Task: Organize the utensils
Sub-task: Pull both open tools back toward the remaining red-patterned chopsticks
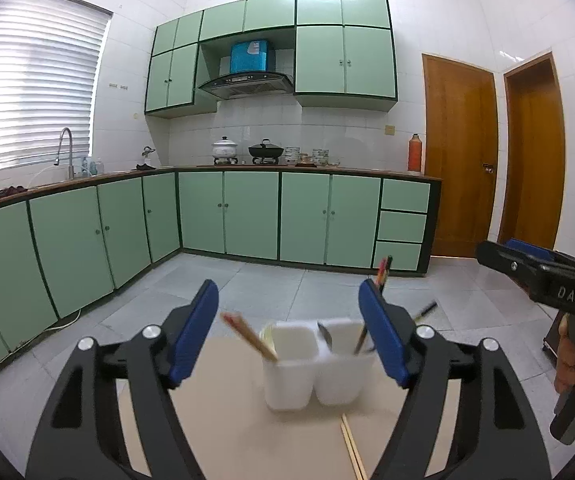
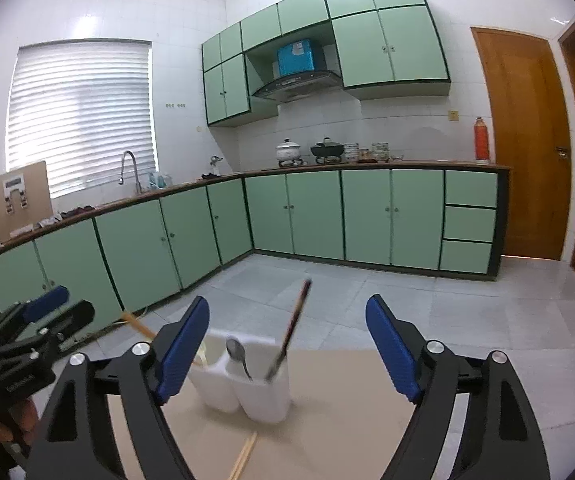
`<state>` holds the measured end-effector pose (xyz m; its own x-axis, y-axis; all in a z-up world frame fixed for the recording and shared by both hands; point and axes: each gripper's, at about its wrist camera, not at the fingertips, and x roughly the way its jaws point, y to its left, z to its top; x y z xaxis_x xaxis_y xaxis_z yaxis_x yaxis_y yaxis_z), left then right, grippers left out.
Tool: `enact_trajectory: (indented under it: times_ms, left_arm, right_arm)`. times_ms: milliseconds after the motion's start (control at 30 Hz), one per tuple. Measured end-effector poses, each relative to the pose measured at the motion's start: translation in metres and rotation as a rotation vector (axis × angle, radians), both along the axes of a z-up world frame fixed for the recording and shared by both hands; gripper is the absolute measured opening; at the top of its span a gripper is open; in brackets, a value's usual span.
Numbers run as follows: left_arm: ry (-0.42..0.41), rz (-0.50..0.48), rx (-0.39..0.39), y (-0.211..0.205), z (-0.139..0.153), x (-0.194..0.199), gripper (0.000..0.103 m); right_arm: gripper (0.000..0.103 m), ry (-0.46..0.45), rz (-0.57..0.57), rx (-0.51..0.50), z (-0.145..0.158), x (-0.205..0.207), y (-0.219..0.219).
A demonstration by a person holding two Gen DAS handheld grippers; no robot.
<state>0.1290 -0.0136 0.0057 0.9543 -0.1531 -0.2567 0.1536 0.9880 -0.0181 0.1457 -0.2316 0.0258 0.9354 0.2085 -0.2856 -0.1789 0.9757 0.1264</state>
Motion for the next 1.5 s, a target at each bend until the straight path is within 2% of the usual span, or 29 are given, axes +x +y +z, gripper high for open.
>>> enact_trajectory:
  times_ms: [133,300,600,867,1067,1267,1500]
  left_arm:
    - [0.037,0.000,0.018,-0.002,-0.020,-0.025,0.077]
    - [0.127,-0.007,0.045,0.001,-0.051,-0.048,0.082]
    - [0.303,0.018,0.070,0.013,-0.121,-0.076,0.083]
    - [0.360,0.032,0.088,0.022,-0.150,-0.090,0.083]
    - [0.376,0.039,0.092,0.024,-0.160,-0.099,0.083]
    - [0.394,0.059,0.086,0.030,-0.167,-0.104,0.083]
    - [0.395,0.060,0.086,0.032,-0.168,-0.106,0.083]
  right_arm:
    - [0.086,0.022,-0.015,-0.012,-0.021,-0.027,0.002]
    - [0.092,0.097,-0.020,-0.021,-0.055,-0.054,0.006]
    - [0.092,0.252,-0.060,0.003,-0.118,-0.080,0.006]
    - [0.092,0.328,-0.040,-0.036,-0.159,-0.100,0.020]
    - [0.084,0.367,0.013,-0.069,-0.179,-0.114,0.038]
    - [0.067,0.414,0.070,-0.121,-0.195,-0.120,0.053]
    - [0.063,0.454,0.112,-0.138,-0.211,-0.128,0.065]
